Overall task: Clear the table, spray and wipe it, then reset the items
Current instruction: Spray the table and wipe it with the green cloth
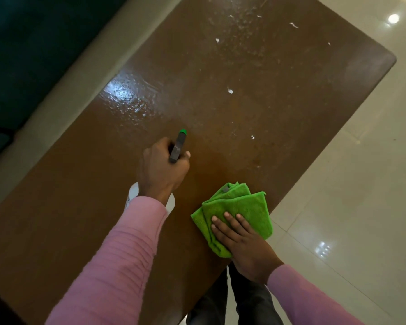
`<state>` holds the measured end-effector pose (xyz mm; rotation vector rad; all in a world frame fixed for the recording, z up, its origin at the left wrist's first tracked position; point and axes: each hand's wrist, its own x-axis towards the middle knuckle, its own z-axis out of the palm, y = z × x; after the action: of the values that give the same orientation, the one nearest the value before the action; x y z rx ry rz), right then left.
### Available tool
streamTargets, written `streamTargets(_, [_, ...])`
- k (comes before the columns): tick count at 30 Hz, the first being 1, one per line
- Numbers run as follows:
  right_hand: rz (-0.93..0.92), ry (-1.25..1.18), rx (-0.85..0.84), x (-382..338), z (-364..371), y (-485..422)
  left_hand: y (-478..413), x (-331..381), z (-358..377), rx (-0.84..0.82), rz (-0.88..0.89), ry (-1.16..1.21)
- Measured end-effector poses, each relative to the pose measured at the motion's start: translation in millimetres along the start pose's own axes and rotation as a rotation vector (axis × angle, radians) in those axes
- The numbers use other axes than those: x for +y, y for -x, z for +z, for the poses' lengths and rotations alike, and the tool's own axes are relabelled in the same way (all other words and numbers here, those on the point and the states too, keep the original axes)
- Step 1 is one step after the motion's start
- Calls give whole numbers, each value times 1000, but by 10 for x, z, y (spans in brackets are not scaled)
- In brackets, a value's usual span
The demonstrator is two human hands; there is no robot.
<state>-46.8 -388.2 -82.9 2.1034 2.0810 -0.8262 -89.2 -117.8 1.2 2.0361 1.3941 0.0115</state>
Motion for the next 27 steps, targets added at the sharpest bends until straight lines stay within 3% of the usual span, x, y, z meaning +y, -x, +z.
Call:
streamTargets(15, [15,2,5,-9,5,-21,-429,-166,-434,267,-79,18])
streamTargets(23, [27,-1,-49,-23,16,-24,-76,-245,-190,157,59,95])
streamTargets(27, [118,-70,-3,419,-152,-65,337,-330,151,104,53,202])
